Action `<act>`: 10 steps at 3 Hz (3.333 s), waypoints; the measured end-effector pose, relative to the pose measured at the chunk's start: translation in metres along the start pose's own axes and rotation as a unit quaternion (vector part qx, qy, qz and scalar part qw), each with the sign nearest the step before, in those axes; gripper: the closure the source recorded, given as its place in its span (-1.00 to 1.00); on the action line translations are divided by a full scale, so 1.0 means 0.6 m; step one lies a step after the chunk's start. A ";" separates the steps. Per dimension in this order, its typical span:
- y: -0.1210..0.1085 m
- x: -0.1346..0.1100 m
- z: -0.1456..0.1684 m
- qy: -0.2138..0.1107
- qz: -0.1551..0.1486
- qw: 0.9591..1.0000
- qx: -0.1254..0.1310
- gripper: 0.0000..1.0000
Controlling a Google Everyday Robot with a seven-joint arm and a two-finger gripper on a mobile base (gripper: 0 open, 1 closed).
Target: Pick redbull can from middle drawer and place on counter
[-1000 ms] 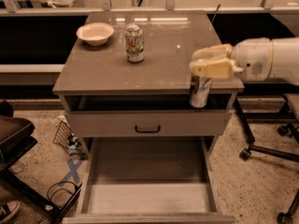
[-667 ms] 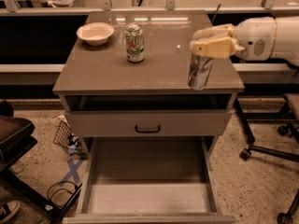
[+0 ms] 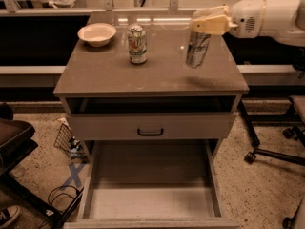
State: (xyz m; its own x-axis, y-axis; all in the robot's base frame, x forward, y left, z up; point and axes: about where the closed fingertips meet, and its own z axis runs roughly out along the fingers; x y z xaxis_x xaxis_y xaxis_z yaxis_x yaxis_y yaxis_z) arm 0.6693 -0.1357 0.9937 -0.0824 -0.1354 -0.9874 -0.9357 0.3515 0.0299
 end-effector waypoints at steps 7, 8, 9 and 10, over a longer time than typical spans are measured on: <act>-0.083 0.095 0.074 0.038 0.004 0.999 0.011 -0.20; -0.083 0.095 0.074 0.038 0.004 0.999 0.011 -0.67; -0.082 0.095 0.080 0.038 0.005 0.999 0.008 -1.00; -0.082 0.095 0.081 0.038 0.005 0.999 0.008 -1.00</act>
Offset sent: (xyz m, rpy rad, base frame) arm 0.0647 0.0020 -0.0529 -0.0574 0.0487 -0.0339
